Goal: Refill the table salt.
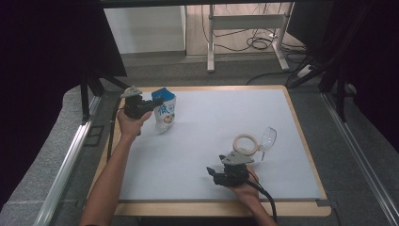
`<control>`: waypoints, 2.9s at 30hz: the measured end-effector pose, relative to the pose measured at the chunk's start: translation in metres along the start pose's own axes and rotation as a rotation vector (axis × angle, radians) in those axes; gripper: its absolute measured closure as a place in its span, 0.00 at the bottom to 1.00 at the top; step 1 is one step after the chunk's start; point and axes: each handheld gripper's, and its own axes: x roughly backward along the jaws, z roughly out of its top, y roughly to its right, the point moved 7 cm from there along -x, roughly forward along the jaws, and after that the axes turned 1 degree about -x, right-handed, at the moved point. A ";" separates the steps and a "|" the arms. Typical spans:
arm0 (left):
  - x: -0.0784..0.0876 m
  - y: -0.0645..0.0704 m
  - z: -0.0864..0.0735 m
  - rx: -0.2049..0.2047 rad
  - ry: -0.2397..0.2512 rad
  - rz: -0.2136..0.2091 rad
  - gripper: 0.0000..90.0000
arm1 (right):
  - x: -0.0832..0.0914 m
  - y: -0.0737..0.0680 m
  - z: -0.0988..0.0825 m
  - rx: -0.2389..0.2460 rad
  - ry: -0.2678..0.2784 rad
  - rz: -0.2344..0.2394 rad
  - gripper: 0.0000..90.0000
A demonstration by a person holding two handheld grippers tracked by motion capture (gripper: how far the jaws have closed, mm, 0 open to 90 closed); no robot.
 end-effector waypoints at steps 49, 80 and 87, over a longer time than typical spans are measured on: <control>0.009 0.142 0.021 -0.039 0.012 -0.299 1.00 | -0.025 -0.010 0.024 0.089 0.042 -0.128 0.36; 0.010 0.188 0.026 -0.036 -0.023 -0.392 1.00 | -0.032 -0.014 0.039 0.112 0.146 -0.173 0.54; 0.000 0.193 0.028 -0.032 -0.032 -0.398 1.00 | -0.026 -0.019 0.039 0.078 0.154 -0.107 0.55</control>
